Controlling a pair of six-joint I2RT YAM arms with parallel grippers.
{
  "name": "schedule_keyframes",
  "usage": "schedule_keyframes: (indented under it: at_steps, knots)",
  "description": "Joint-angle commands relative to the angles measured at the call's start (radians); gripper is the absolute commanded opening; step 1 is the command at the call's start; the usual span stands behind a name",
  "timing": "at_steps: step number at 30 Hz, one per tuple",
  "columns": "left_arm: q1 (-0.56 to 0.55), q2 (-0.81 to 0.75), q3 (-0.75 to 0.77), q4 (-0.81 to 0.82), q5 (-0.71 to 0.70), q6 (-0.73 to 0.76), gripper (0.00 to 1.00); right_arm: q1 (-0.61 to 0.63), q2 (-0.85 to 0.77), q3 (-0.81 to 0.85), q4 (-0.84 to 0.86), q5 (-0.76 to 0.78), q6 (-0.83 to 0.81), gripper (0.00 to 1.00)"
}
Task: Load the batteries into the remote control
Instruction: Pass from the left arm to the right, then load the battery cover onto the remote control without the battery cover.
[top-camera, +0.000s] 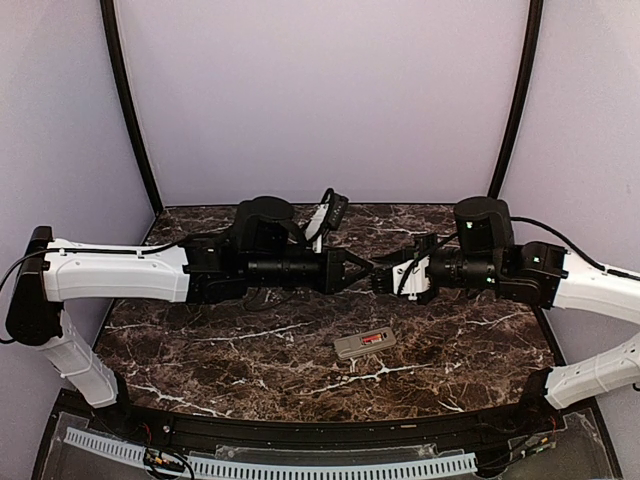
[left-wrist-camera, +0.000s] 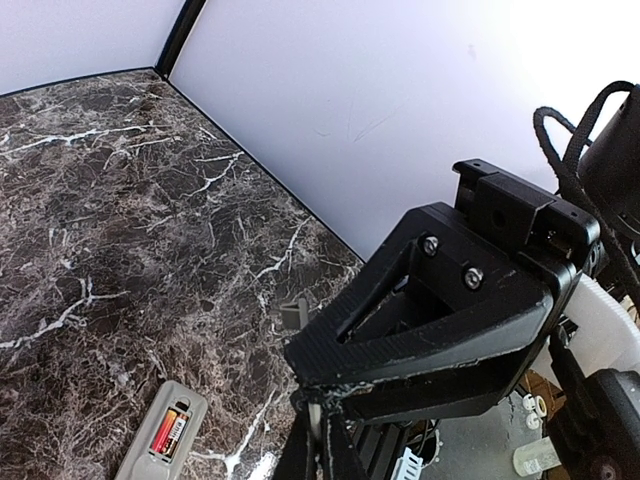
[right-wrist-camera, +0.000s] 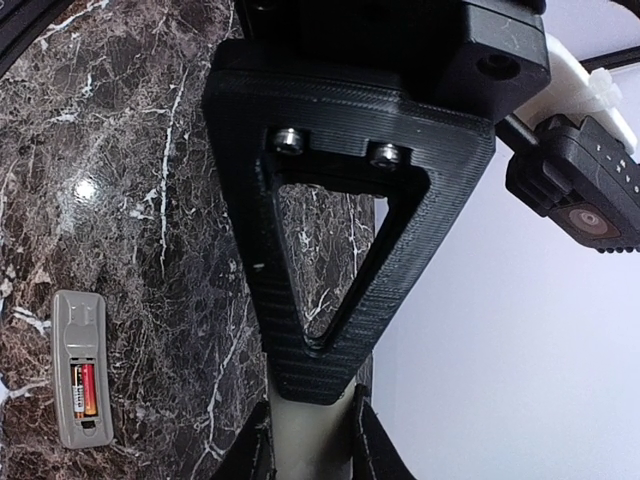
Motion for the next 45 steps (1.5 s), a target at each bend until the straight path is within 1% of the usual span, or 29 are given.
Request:
schedule_keyframes:
  at_steps: [1, 5, 7, 12, 19, 23, 27, 28, 30, 31, 35, 38, 39, 42, 45]
  knots:
    - [0.001, -0.002, 0.011, 0.013, 0.024, -0.003, 0.00, -0.003, 0.008, 0.014, -0.003, 0.026, 0.024, 0.19]
    - [0.001, -0.002, 0.011, 0.017, 0.029, 0.000, 0.00, -0.002, 0.022, 0.021, 0.011, 0.034, 0.041, 0.26]
    - [0.001, -0.002, 0.011, 0.015, 0.029, 0.002, 0.00, -0.002, 0.027, 0.025, 0.011, 0.033, 0.043, 0.26]
    - [0.002, -0.002, 0.009, 0.011, 0.030, 0.005, 0.00, -0.002, 0.026, 0.028, 0.008, 0.030, 0.046, 0.23]
    - [0.003, -0.001, 0.008, 0.009, 0.027, 0.009, 0.00, -0.003, 0.019, 0.038, -0.018, 0.021, 0.050, 0.11]
    - [0.007, -0.005, 0.001, 0.002, 0.021, 0.025, 0.00, -0.011, 0.028, 0.062, -0.085, -0.008, 0.078, 0.09]
    - [0.028, -0.033, -0.030, 0.005, 0.009, 0.028, 0.17, -0.032, 0.049, 0.081, -0.169, -0.037, 0.111, 0.08]
    - [0.035, -0.044, -0.039, 0.005, 0.004, 0.031, 0.19, -0.034, 0.048, 0.077, -0.175, -0.044, 0.114, 0.08]
    - [0.039, -0.055, -0.045, 0.001, 0.001, 0.044, 0.26, -0.041, 0.045, 0.069, -0.181, -0.056, 0.121, 0.08]
    - [0.040, -0.059, -0.045, -0.006, 0.004, 0.049, 0.31, -0.043, 0.046, 0.070, -0.186, -0.063, 0.125, 0.07]
    - [0.047, -0.087, -0.071, -0.020, 0.008, 0.074, 0.44, -0.067, 0.063, 0.081, -0.228, -0.093, 0.134, 0.07]
    - [0.062, -0.124, -0.107, -0.032, -0.032, 0.097, 0.50, -0.088, 0.084, 0.089, -0.284, -0.153, 0.126, 0.08]
    - [0.066, -0.144, -0.127, -0.044, -0.070, 0.101, 0.52, -0.091, 0.097, 0.094, -0.300, -0.173, 0.121, 0.07]
    - [0.096, -0.192, -0.179, -0.052, -0.143, 0.092, 0.55, -0.094, 0.154, 0.117, -0.351, -0.216, 0.095, 0.07]
    - [0.126, -0.232, -0.229, -0.058, -0.216, 0.076, 0.55, -0.094, 0.242, 0.150, -0.393, -0.226, 0.075, 0.08]
